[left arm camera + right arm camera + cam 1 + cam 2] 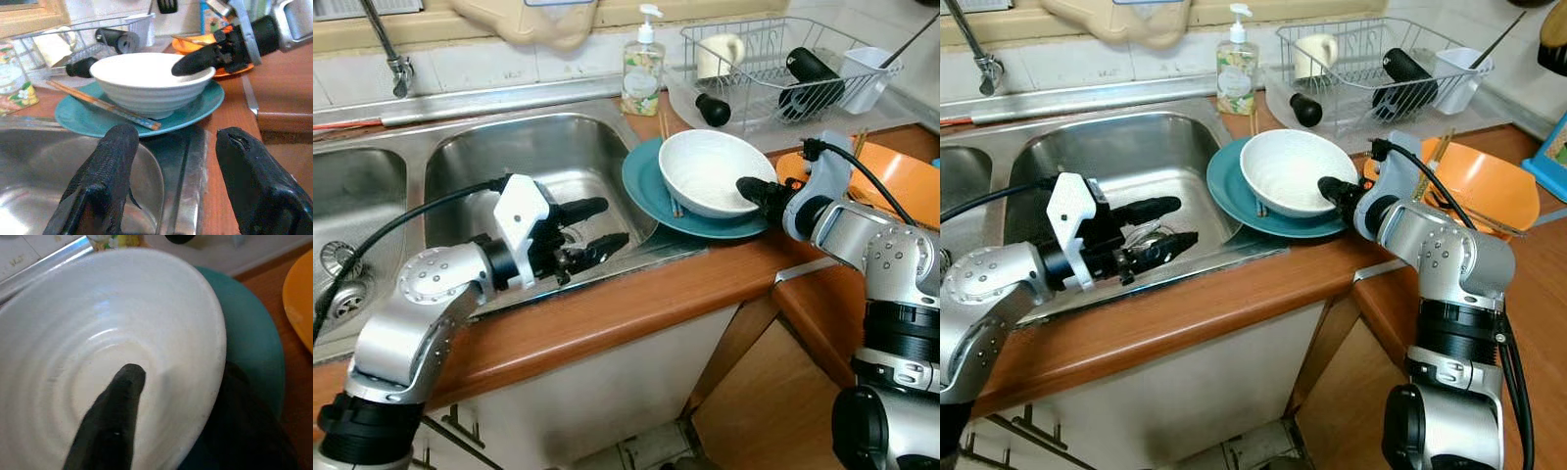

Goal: Kitchen organization

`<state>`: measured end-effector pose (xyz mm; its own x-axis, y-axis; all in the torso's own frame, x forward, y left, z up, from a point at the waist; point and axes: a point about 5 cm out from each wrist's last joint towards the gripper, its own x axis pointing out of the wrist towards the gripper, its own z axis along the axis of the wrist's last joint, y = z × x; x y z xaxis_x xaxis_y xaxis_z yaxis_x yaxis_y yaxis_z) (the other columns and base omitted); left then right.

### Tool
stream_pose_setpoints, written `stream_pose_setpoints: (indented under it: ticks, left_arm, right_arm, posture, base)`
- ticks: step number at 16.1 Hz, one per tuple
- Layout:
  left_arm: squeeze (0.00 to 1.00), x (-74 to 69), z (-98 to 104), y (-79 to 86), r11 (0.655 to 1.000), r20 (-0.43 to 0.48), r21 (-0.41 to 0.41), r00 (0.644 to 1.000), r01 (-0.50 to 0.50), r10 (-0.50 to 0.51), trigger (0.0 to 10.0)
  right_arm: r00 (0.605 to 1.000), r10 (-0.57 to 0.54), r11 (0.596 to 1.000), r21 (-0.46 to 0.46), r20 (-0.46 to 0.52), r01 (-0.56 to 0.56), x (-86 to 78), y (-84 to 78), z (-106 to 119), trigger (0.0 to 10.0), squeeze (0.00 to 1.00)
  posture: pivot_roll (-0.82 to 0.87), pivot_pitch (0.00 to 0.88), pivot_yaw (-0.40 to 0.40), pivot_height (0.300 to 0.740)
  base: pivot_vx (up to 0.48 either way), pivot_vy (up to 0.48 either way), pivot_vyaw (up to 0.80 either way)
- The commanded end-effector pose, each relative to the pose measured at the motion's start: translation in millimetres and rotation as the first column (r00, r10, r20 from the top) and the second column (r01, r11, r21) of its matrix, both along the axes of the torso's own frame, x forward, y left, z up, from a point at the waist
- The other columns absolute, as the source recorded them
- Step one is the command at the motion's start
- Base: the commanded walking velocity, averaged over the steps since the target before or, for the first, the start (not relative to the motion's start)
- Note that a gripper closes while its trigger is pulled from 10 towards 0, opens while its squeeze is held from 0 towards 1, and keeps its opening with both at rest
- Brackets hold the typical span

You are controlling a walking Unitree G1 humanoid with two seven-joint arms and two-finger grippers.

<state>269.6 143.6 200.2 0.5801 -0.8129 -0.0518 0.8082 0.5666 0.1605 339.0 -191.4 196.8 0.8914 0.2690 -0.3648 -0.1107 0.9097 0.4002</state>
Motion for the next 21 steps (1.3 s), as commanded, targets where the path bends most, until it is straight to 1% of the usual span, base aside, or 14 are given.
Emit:
stream_pose_setpoints:
  ticks: [1, 4, 5, 6, 10, 11, 13, 15, 16, 17, 18, 19, 20, 21]
  left_arm:
    - [0.00, -0.3, 0, 1.1, 1.000, 0.000, 0.007, 1.000, -0.028, 0.028, 10.0]
    - [0.00, -0.2, 1, -0.3, 0.999, -0.007, -0.009, 0.999, -0.052, 0.052, 10.0]
    - [0.00, 0.2, 1, -1.2, 0.998, -0.008, -0.013, 0.998, -0.056, 0.056, 10.0]
    - [0.00, 0.6, 0, -1.8, 0.998, -0.007, -0.013, 0.998, -0.060, 0.060, 10.0]
    - [0.00, 6.4, 3, -4.2, 0.995, 0.010, -0.022, 0.995, -0.100, 0.100, 10.0]
    - [0.00, 10.0, 6, -4.1, 0.991, 0.016, -0.046, 0.992, -0.123, 0.123, 10.0]
    - [0.00, 13.2, 7, -4.5, 0.988, 0.016, -0.060, 0.989, -0.145, 0.147, 10.0]
    - [0.00, 18.8, 8, -5.7, 0.979, 0.001, -0.087, 0.982, -0.186, 0.186, 10.0]
    - [0.00, 23.7, 11, -9.1, 0.968, -0.028, -0.154, 0.980, -0.199, 0.197, 10.0]
    - [0.00, 24.3, 12, -10.1, 0.965, -0.039, -0.172, 0.980, -0.197, 0.194, 10.0]
    - [0.84, 26.3, 16, -13.3, 0.954, -0.053, -0.224, 0.979, -0.201, 0.194, 10.0]
    - [1.00, 27.6, 20, -18.1, 0.934, -0.078, -0.299, 0.980, -0.198, 0.183, 10.0]
    - [1.00, 28.2, 21, -19.6, 0.925, -0.089, -0.322, 0.980, -0.199, 0.180, 10.0]
    - [0.12, 28.9, 22, -23.6, 0.907, -0.118, -0.374, 0.980, -0.193, 0.160, 10.0]
  right_arm:
    - [1.000, 0.005, 1.000, 0.022, -0.008, -0.005, 2.0, 1.9, 3, 0.0, 0.00]
    - [1.000, -0.009, 1.000, 0.023, -0.013, 0.009, 3.0, 0.2, 3, 0.0, 0.00]
    - [1.000, -0.017, 1.000, 0.004, -0.008, 0.017, 3.4, -1.3, 4, 0.0, 0.00]
    - [1.000, -0.019, 1.000, 0.004, -0.006, 0.019, 3.4, -1.6, 4, 0.0, 0.00]
    - [0.999, -0.034, 0.999, -0.002, 0.013, 0.034, 4.3, -2.0, 5, 0.0, 0.00]
    - [0.998, -0.043, 0.999, 0.004, 0.036, 0.043, 5.7, -2.9, 8, 0.0, 0.00]
    - [0.995, -0.056, 0.998, 0.009, 0.078, 0.056, 7.4, -4.2, 15, 0.0, 0.00]
    - [0.984, -0.067, 0.998, 0.012, 0.163, 0.066, 9.3, -4.8, 25, 0.0, 0.00]
    - [0.961, -0.071, 0.997, 0.030, 0.267, 0.066, 9.0, -3.4, 38, 0.0, 0.00]
    - [0.954, -0.068, 0.998, 0.032, 0.293, 0.061, 8.6, -2.8, 41, 0.0, 0.00]
    - [0.929, -0.057, 0.998, -0.008, 0.365, 0.065, 7.2, -1.4, 49, 0.0, 0.00]
    - [0.873, 0.050, 0.995, -0.096, 0.484, -0.003, 0.7, 11.6, 63, 0.0, 0.00]
    - [0.846, 0.098, 0.991, -0.126, 0.523, -0.036, -2.2, 17.4, 67, 0.0, 0.00]
    - [0.802, 0.212, 0.972, -0.207, 0.558, -0.112, -10.2, 33.0, 70, 0.2, 0.00]
  posture:
    - [-0.14, 0.000, -0.025, 0.740]
    - [-0.14, 0.000, -0.026, 0.740]
    - [-0.14, 0.000, -0.026, 0.740]
    - [-0.14, 0.000, -0.024, 0.740]
    - [-0.13, 0.000, -0.019, 0.740]
    - [-0.13, 0.000, -0.019, 0.740]
    - [-0.13, 0.000, -0.017, 0.740]
    - [-0.13, 0.000, -0.008, 0.740]
    - [-0.13, 0.000, -0.004, 0.740]
    - [-0.13, 0.000, -0.004, 0.740]
    - [-0.13, 0.000, -0.002, 0.740]
    - [-0.13, 0.000, 0.007, 0.740]
    - [-0.13, 0.000, 0.007, 0.740]
    - [-0.13, 0.000, 0.018, 0.740]
  base:
    - [0.000, 0.000, 0.00]
    - [0.000, 0.000, 0.00]
    - [0.000, 0.000, 0.00]
    - [0.000, 0.000, 0.00]
    - [0.000, 0.000, 0.00]
    - [0.000, 0.000, 0.00]
    - [0.000, 0.000, 0.00]
    - [0.000, 0.000, 0.00]
    - [0.000, 0.000, 0.00]
    - [0.000, 0.000, 0.00]
    - [0.000, 0.000, 0.00]
    - [0.000, 0.000, 0.00]
    - [0.000, 0.000, 0.00]
    - [0.000, 0.000, 0.00]
